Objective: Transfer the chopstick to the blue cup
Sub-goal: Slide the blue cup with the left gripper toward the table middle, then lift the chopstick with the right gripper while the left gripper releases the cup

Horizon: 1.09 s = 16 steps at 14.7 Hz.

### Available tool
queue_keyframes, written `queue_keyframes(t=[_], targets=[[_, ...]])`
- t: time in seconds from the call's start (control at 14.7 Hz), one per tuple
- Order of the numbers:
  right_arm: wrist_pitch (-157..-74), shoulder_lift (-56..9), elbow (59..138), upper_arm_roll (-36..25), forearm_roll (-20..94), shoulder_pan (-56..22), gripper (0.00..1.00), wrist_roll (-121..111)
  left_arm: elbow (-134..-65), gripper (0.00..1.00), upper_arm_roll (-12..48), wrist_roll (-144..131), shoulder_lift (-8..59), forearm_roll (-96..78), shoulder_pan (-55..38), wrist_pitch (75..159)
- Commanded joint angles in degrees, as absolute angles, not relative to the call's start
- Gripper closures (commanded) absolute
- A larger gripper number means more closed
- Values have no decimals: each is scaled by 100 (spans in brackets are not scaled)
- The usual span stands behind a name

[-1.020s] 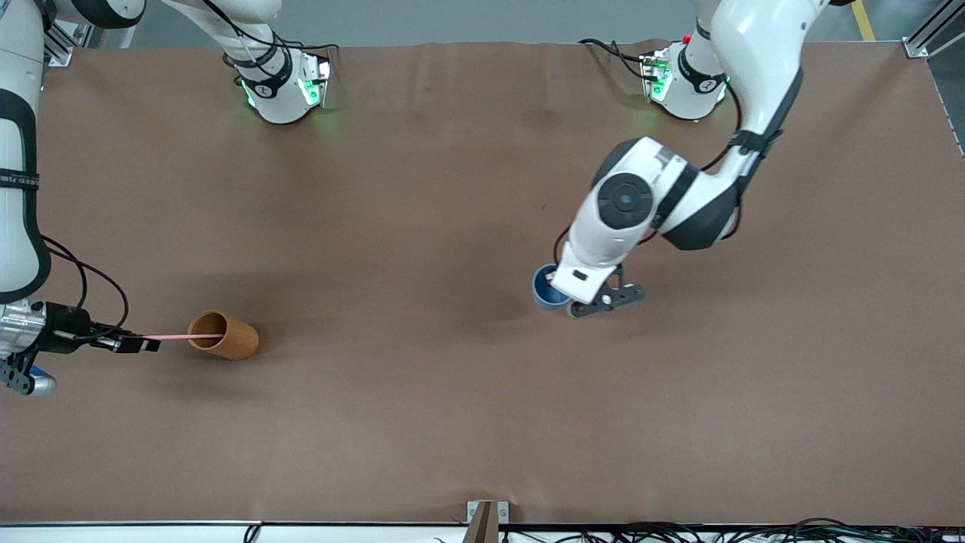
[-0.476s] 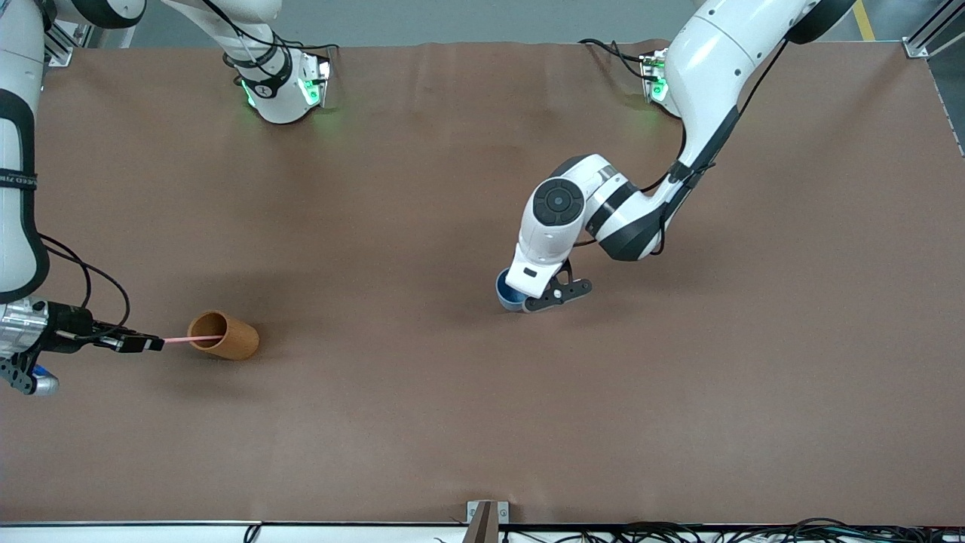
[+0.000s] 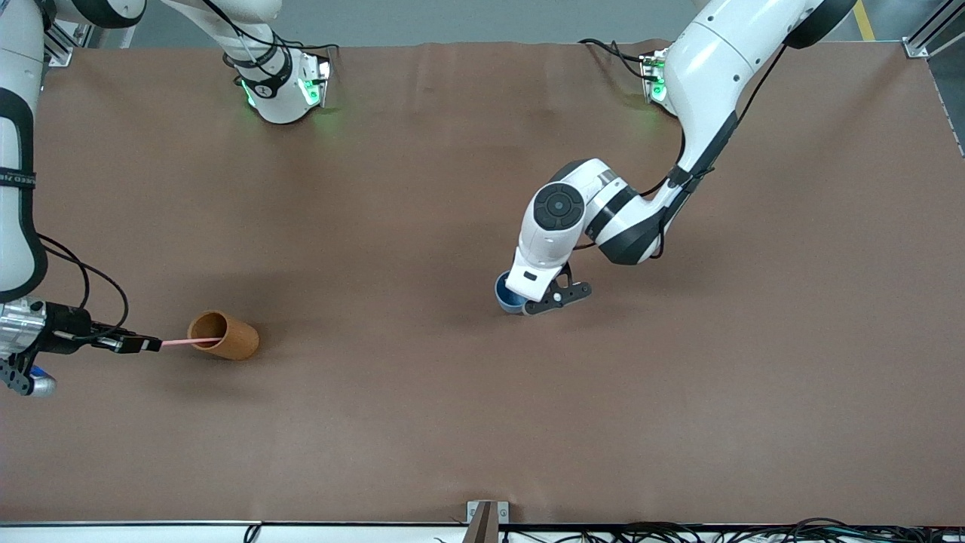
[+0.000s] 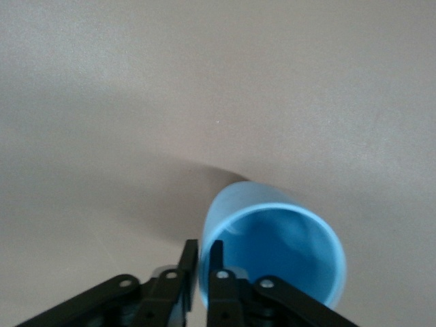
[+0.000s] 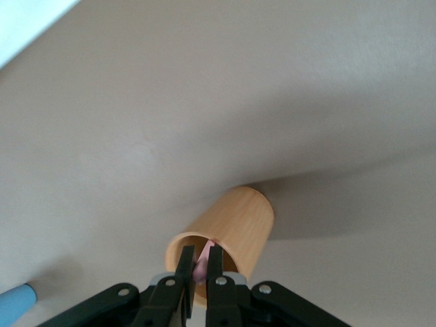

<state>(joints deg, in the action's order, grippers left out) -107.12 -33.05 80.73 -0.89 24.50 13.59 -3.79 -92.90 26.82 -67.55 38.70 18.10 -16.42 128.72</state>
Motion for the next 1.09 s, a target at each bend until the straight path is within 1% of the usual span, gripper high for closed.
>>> queue_keyframes(t=[0.0,0.07,0.2,0.41,0.48,0.61,0.75,0.82,1.02], targets=[[-10452,-2586,8139,-53,2190,1179,98,-325,-9185,26,2733,-6759,3964,1960,-1600,12885],[-10320,-2323,8139,-53,1901,1065,98,-290,-9176,0,2733,-6776,3938,1960,-1600,12876],[-10152,-1761,8139,-35,1225,784,98,-246,-9141,0,2733,-6637,3780,1960,-1512,12815],[-9766,-1127,8182,-26,801,257,98,313,-8966,0,2620,-6057,3149,1882,-1442,12298],[-9747,-951,8209,-26,791,20,98,595,-8939,0,2550,-5795,2955,1855,-1224,12104],[-9799,-835,8191,-26,765,-525,98,1192,-8851,0,2453,-4901,2569,1453,-1090,11779],[-9957,-835,8165,-18,521,-1148,98,2017,-8859,0,1945,-4003,2164,987,-1081,11576],[-10149,-844,8200,-18,205,-1586,98,2578,-8868,0,1707,-3477,1945,645,-1081,11488],[-10721,-984,8174,-18,-130,-2835,100,4091,-8877,0,794,-1659,1399,-25,-1099,10892]])
